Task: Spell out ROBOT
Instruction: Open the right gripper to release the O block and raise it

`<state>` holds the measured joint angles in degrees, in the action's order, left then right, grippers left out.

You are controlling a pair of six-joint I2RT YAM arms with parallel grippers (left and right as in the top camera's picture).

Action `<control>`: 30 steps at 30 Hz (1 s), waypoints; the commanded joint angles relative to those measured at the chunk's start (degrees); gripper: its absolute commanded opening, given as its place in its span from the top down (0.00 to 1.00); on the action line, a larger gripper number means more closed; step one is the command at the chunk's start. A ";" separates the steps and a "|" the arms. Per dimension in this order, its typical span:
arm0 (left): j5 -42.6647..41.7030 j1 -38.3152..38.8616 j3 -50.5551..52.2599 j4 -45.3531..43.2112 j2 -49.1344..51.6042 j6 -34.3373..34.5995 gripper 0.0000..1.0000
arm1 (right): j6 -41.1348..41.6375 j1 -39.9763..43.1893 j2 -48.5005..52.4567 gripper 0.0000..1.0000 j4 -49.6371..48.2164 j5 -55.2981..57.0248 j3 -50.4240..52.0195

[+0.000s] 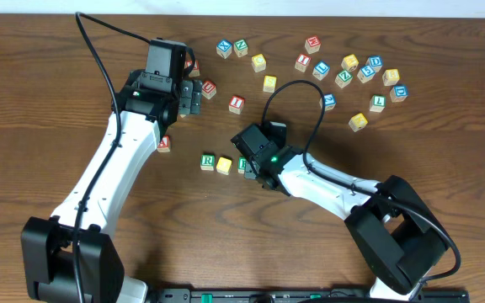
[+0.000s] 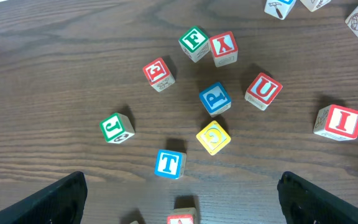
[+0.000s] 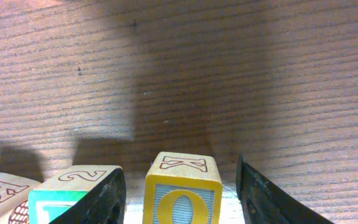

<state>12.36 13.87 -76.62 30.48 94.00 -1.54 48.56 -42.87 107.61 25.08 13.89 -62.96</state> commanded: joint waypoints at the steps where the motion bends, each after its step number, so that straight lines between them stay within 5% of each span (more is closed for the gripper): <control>1: 0.72 -0.35 -1.05 0.17 -1.42 -0.35 0.04 | 0.02 1.03 -1.20 0.47 -0.04 0.98 0.33; 30: 0.72 -0.35 -1.05 0.17 -1.42 -0.37 0.04 | -4.81 7.87 -1.20 0.47 -4.96 0.96 0.31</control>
<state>12.36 13.87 -76.62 30.46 94.00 -1.54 45.98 -36.80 107.61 21.04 13.89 -62.96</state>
